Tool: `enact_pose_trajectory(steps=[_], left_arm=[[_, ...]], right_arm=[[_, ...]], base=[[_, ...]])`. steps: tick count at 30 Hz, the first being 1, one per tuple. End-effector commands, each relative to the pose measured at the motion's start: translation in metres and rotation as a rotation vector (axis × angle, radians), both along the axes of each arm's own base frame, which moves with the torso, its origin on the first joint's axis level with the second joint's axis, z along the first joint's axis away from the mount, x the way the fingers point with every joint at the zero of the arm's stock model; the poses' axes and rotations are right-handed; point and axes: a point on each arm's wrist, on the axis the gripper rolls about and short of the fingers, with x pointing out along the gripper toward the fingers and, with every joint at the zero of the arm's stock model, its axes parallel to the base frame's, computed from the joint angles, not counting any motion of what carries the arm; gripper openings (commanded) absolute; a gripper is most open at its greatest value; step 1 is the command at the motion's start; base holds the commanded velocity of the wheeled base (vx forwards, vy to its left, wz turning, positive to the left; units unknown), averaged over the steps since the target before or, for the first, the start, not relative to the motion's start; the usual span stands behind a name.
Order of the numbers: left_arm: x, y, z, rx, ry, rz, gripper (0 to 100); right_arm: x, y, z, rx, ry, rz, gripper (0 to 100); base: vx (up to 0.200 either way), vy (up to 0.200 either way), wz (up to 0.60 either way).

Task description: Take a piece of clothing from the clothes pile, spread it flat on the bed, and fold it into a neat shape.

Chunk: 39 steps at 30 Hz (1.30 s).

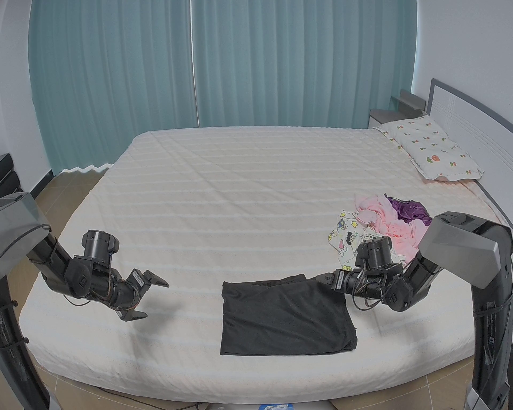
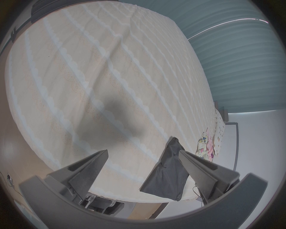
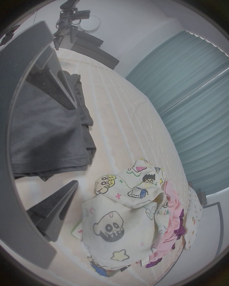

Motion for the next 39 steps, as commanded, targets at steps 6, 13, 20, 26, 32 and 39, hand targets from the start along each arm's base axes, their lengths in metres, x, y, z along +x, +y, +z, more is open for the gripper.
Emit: enact_pose_trajectory(steps=[6,13,20,26,32,39], left_arm=[[0.000,0.000,-0.001,0.000,0.002,0.000,100],[0.000,0.000,-0.001,0.000,0.002,0.000,100],[0.000,0.000,0.000,0.000,-0.001,0.000,100],[0.000,0.000,-0.001,0.000,0.002,0.000,100],[0.000,0.000,0.000,0.000,0.001,0.000,100],[0.000,0.000,0.000,0.000,0.001,0.000,100]], right_arm=[[0.016,0.002,-0.015,0.045,0.024,-0.047,0],[0.024,-0.006,-0.011,0.080,0.013,-0.109,0],[0.027,-0.015,-0.010,0.118,0.016,-0.163,0],[0.023,-0.016,-0.009,0.134,0.031,-0.169,100],[0.010,-0.018,0.016,0.131,0.005,-0.161,100],[-0.046,-0.019,0.026,0.051,0.087,-0.063,100]], base=[[0.000,0.000,0.00],[0.000,0.000,0.00],[0.000,0.000,0.00],[0.000,0.000,0.00],[0.000,0.000,0.00],[0.000,0.000,0.00]])
